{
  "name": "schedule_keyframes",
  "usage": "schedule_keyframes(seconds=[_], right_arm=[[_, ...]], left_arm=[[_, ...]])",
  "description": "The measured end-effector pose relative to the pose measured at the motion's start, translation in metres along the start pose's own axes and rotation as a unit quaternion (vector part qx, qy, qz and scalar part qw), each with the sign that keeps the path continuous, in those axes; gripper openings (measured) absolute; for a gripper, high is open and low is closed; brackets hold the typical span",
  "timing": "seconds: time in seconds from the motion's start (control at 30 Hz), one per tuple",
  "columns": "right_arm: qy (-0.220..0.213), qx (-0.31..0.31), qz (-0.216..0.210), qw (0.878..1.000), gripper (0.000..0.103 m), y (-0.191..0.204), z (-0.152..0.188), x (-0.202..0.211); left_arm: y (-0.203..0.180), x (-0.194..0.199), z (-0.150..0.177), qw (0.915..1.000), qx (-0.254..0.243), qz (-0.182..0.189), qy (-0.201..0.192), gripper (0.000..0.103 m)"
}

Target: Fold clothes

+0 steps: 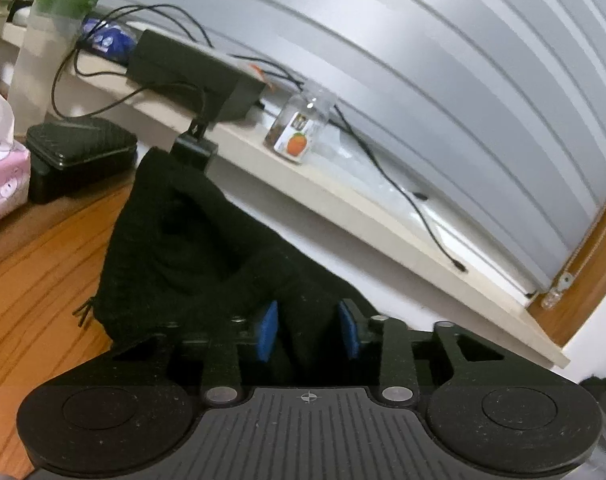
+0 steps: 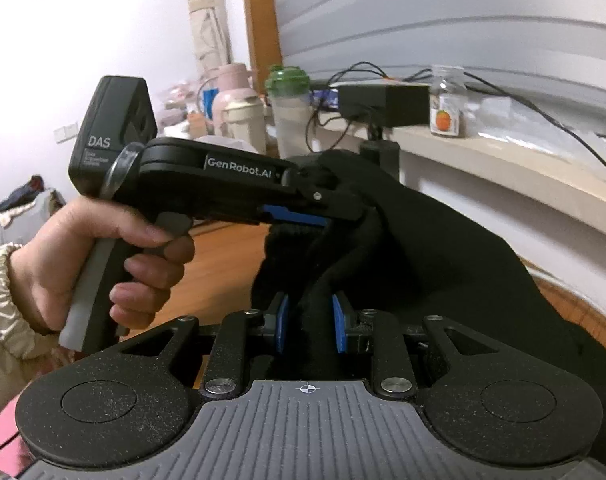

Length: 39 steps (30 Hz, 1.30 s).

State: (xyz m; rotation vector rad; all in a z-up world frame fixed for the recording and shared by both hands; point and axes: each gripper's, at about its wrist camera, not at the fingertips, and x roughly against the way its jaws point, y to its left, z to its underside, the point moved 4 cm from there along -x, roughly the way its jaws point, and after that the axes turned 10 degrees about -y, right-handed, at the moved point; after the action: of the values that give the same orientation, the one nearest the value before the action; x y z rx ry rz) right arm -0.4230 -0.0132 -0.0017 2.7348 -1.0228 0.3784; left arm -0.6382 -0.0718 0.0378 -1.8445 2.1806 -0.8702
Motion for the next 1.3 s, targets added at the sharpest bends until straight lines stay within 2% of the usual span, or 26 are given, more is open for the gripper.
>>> schedule_keyframes(seconds=[0.07,0.1,0.13,0.27,0.37,0.43,0.53,0.63,0.7,0.8,0.87,0.93,1.07,1.17,1.3], right_arm=[[0.002,0.004,-0.008,1.000,0.025,0.004,0.000,-0.002],[0.001,0.006,-0.010,1.000,0.025,0.006,0.000,-0.002],[0.000,0.009,-0.012,1.000,0.026,0.007,0.000,-0.003],[-0.017,-0.007,-0.021,1.000,0.028,0.005,-0.007,0.008],[-0.048,-0.032,-0.033,0.998,0.034,-0.003,-0.018,0.030],[-0.067,-0.051,-0.032,0.996,0.038,-0.013,-0.026,0.045],[-0.049,-0.065,-0.010,0.997,0.040,-0.028,-0.025,0.045],[0.003,-0.055,0.034,0.998,0.040,-0.038,-0.007,0.027],[0.032,-0.050,0.048,0.997,0.040,-0.043,0.008,0.017],[0.043,-0.050,0.058,0.996,0.040,-0.050,0.015,0.010],[0.038,-0.047,0.063,0.996,0.043,-0.055,0.009,0.007],[0.033,-0.036,0.064,0.997,0.052,-0.058,-0.001,0.000],[0.035,0.009,0.060,0.998,0.055,-0.068,-0.021,-0.034],[0.042,0.036,0.078,0.995,0.056,-0.090,-0.031,-0.066],[0.066,0.018,0.101,0.993,0.060,-0.137,-0.027,-0.094]], left_arm=[[0.000,0.002,0.001,1.0000,-0.004,0.000,0.000,0.025],[0.001,0.002,0.002,1.0000,-0.008,-0.002,0.000,0.014],[0.001,0.003,0.001,0.9999,-0.012,-0.005,-0.003,0.010],[0.001,0.031,-0.007,0.9995,-0.018,-0.002,-0.025,0.008],[0.006,0.088,-0.021,0.9988,-0.021,0.012,-0.042,0.007],[0.018,0.133,-0.030,0.9984,-0.022,0.008,-0.051,0.006],[0.052,0.186,-0.029,0.9986,-0.018,-0.030,-0.039,0.006],[0.094,0.210,-0.001,0.9962,0.002,-0.087,0.006,0.006],[0.109,0.219,0.016,0.9941,0.009,-0.106,0.023,0.006],[0.110,0.225,0.021,0.9944,0.007,-0.104,0.015,0.006],[0.107,0.227,0.019,0.9951,0.002,-0.099,0.007,0.006],[0.104,0.226,0.018,0.9955,-0.005,-0.094,0.006,0.006],[0.105,0.223,0.023,0.9961,-0.002,-0.089,0.001,0.006],[0.107,0.220,0.026,0.9962,-0.002,-0.087,-0.001,0.006],[0.110,0.218,0.026,0.9964,-0.012,-0.084,0.003,0.006]])
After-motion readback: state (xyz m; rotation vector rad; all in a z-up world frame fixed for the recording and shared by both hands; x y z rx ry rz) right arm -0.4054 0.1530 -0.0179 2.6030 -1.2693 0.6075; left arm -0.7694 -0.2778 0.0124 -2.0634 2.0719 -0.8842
